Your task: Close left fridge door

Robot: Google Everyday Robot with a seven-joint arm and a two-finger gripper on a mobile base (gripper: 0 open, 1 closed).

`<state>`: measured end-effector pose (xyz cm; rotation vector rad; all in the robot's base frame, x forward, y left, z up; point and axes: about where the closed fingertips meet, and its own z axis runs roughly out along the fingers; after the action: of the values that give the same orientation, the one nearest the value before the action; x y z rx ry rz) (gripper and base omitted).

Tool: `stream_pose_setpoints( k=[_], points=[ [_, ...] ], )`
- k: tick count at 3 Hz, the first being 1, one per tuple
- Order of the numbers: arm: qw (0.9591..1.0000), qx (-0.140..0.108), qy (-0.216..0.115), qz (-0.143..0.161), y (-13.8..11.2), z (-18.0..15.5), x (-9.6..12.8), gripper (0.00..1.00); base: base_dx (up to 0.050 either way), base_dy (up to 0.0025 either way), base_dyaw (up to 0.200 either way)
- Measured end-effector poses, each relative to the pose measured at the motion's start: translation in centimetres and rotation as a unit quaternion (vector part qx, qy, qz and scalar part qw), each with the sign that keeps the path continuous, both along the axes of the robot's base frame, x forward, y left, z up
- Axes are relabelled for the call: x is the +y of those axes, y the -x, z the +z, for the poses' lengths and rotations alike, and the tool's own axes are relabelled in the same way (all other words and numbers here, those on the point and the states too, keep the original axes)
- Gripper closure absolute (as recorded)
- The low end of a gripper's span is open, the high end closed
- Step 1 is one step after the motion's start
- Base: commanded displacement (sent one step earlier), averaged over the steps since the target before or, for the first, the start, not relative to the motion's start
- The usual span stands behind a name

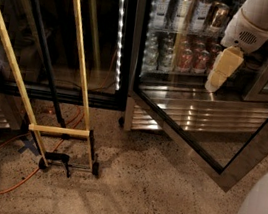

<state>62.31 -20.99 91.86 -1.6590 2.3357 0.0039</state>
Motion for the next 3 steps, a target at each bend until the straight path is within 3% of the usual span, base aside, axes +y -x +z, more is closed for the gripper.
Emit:
stream_pose_setpoints(
  k=[3],
  points=[
    [1.0000, 0.000, 0.000, 0.000, -0.04, -0.02, 0.03, 0.00, 0.049, -0.00010, -0.002]
  ],
)
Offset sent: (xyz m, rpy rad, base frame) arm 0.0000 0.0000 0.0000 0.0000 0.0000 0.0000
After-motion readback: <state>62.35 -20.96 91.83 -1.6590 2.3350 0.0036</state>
